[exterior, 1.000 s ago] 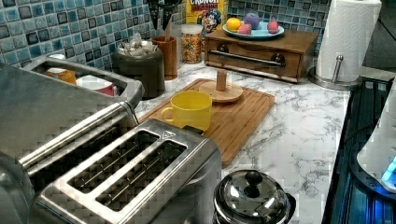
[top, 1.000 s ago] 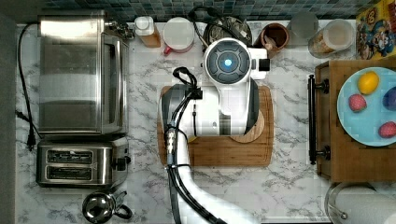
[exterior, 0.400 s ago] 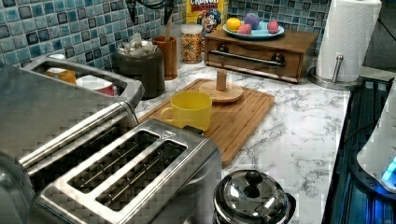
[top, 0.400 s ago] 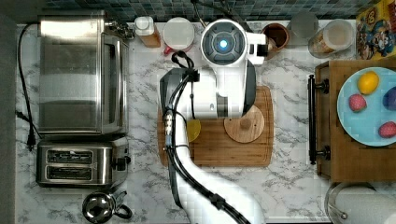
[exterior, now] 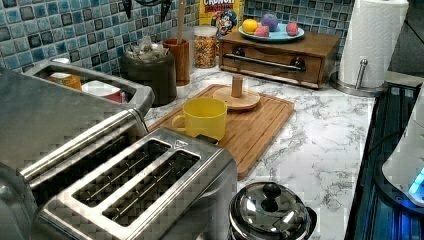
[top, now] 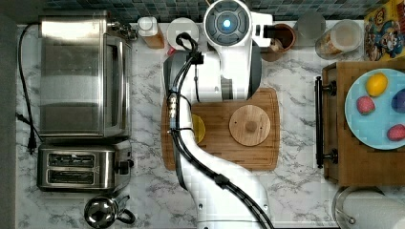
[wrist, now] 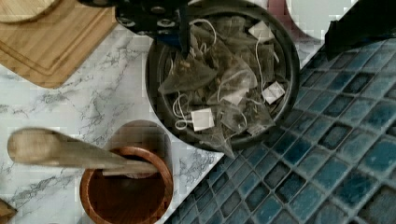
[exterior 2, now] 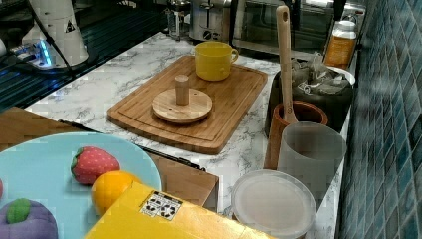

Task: Get a tea bag.

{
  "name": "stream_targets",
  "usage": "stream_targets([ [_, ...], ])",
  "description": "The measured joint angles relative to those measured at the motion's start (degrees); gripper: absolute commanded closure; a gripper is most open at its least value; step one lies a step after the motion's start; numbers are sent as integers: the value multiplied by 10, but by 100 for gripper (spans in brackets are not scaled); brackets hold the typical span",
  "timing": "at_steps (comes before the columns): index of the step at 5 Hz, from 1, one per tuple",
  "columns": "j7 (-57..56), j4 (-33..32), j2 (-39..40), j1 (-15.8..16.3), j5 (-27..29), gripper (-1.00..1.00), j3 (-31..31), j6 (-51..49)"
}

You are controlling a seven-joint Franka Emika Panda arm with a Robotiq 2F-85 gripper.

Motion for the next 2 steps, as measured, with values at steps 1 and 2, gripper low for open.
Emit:
stream_targets([
  [1, 0, 11, 10, -1, 0, -100, -6, -41],
  [2, 0, 11, 15, -3, 0, -100, -7, -39],
])
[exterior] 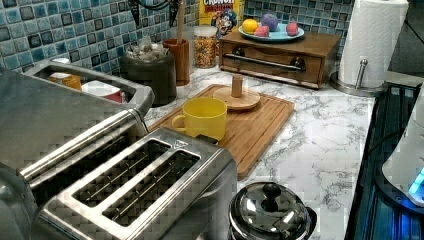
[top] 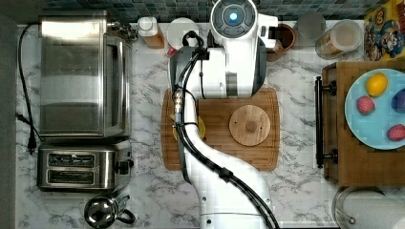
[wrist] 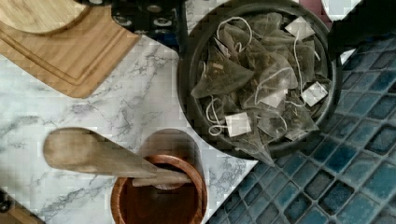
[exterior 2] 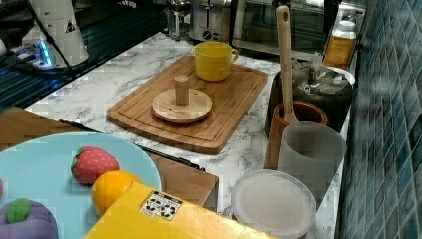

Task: Get a tea bag.

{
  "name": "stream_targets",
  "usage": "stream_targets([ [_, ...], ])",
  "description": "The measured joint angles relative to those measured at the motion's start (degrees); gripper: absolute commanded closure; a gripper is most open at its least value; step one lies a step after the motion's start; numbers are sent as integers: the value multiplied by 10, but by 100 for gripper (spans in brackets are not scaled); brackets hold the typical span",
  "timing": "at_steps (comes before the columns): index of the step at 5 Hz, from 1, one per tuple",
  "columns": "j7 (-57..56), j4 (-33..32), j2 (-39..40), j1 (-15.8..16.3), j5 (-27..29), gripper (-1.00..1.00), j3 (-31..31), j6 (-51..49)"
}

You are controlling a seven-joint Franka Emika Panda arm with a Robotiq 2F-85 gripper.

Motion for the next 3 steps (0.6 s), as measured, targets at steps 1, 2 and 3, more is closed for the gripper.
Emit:
stream_targets([
  [1, 0, 1, 9, 1, -2, -100, -2, 30],
  [2, 0, 1, 14, 1, -6, -100, -3, 32],
  [3, 0, 4, 23, 3, -6, -100, -3, 12],
])
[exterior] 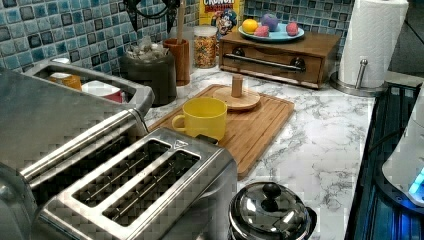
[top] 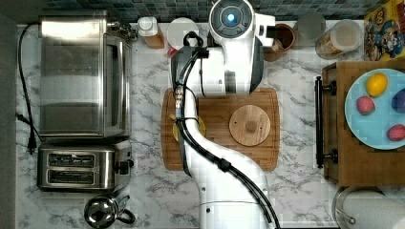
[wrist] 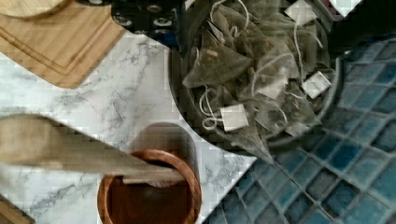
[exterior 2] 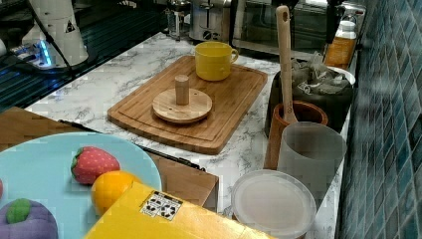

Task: Get a tea bag.

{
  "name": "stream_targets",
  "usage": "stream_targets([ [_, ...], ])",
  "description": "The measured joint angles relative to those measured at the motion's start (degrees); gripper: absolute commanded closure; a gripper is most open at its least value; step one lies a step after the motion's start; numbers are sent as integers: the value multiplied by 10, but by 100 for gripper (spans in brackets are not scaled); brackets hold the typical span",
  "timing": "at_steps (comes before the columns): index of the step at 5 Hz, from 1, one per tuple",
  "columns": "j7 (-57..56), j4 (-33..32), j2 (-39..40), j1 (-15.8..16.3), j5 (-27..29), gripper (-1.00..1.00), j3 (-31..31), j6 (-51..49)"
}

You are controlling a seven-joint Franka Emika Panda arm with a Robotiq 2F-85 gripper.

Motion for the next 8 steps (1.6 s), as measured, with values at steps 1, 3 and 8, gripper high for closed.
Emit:
stream_targets([
  [1, 0, 7, 18, 2, 0, 100, 4, -4],
  [3, 3, 3, 35, 10, 1, 100, -2, 81],
  [8, 11, 10, 16, 2, 7, 100, 3, 22],
])
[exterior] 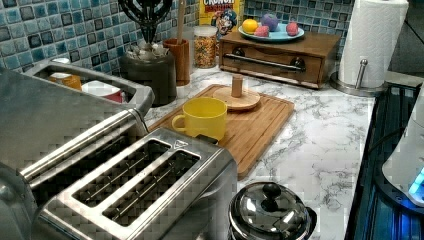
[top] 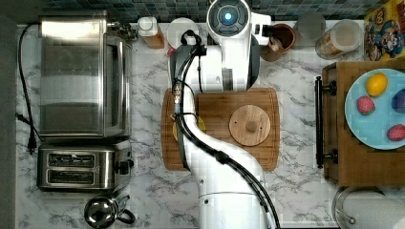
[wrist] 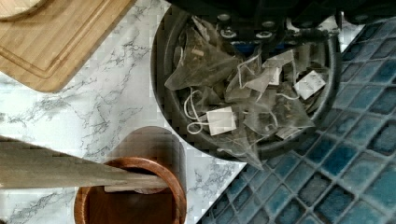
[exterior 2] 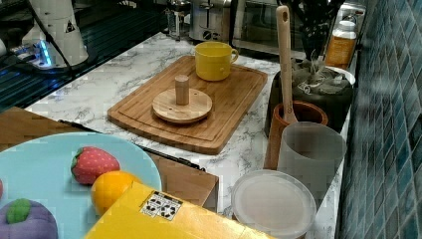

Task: Get a tea bag.

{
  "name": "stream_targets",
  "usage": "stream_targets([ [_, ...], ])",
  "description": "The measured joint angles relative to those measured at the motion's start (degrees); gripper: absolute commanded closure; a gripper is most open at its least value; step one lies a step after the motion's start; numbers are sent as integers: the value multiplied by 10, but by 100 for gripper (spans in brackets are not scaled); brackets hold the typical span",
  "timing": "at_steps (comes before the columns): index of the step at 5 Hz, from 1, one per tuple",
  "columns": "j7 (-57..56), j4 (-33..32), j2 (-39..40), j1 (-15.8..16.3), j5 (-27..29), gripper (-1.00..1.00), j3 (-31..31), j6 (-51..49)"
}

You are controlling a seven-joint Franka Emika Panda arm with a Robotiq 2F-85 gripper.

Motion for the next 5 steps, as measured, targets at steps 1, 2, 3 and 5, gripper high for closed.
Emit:
stream_targets([
  [1, 0, -20, -27, 1, 0, 100, 1, 35],
  [2, 0, -43, -65, -1, 0, 100, 1, 65],
  [3, 0, -69, -117, -8, 23, 100, 12, 46],
  [5, -4, -126, -221, -4, 44, 100, 22, -56],
])
